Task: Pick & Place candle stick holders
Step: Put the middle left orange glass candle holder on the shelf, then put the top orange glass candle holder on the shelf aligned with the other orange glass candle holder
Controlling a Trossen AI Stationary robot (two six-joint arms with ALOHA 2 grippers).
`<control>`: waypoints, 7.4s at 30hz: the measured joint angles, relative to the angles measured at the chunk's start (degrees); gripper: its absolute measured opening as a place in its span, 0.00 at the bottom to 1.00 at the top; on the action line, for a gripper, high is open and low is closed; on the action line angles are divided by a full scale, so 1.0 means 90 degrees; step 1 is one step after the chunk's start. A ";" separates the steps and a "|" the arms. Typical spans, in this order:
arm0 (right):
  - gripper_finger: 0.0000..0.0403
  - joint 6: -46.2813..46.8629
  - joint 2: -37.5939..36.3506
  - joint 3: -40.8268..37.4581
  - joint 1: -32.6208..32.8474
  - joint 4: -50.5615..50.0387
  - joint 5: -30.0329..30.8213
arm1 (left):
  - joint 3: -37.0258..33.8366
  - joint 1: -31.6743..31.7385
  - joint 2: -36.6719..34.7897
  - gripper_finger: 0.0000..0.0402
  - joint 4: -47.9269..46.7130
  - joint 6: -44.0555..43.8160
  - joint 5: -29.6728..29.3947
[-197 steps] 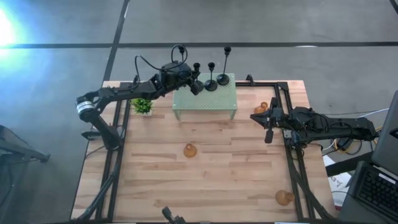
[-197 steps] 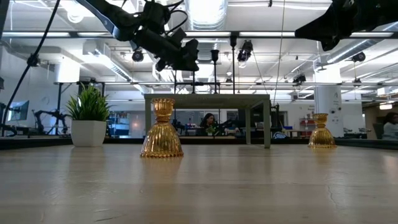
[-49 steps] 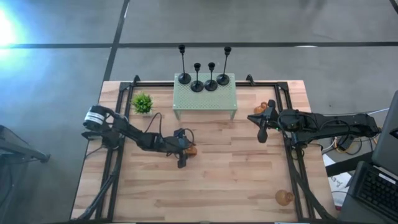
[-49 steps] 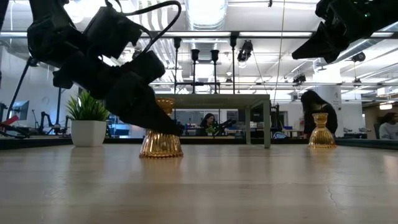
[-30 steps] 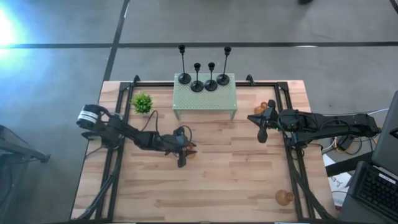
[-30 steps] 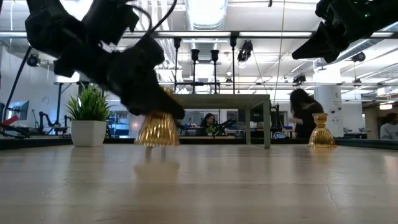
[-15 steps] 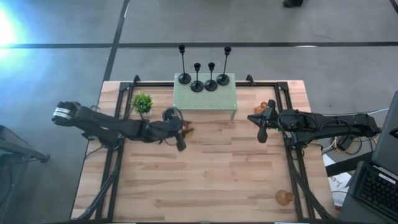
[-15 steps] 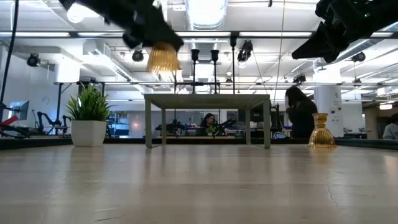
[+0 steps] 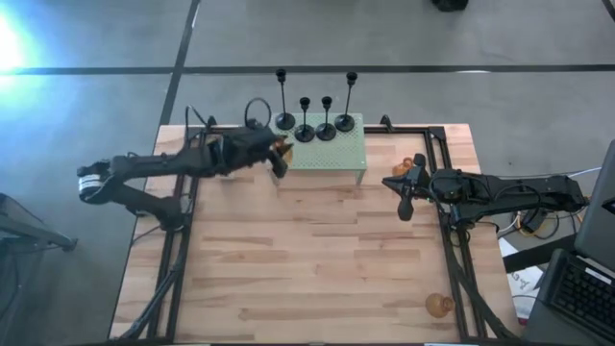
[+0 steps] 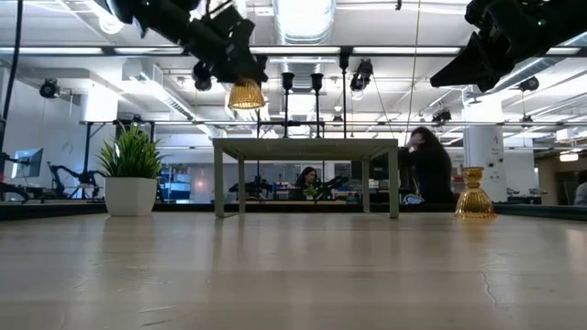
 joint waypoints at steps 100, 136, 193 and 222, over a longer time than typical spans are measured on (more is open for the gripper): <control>0.07 -0.0063 -0.0002 0.0000 0.0002 -0.0007 -0.0004 | -0.0199 0.1331 0.0538 0.81 0.0478 0.0228 0.0988; 0.02 0.7404 0.2074 -0.0001 0.1959 -0.3924 0.2680 | -0.4476 -0.0826 -0.4363 0.81 0.3447 -0.0872 0.1499; 0.61 1.0462 0.5625 -0.0843 0.1811 -0.2601 0.5750 | -0.4469 -0.0814 -0.4229 0.81 0.3368 0.0668 0.1126; 0.71 0.9453 0.5617 -0.0845 0.0020 -0.1555 0.5633 | -0.4473 -0.0814 -0.4227 0.81 0.3255 0.0655 0.0965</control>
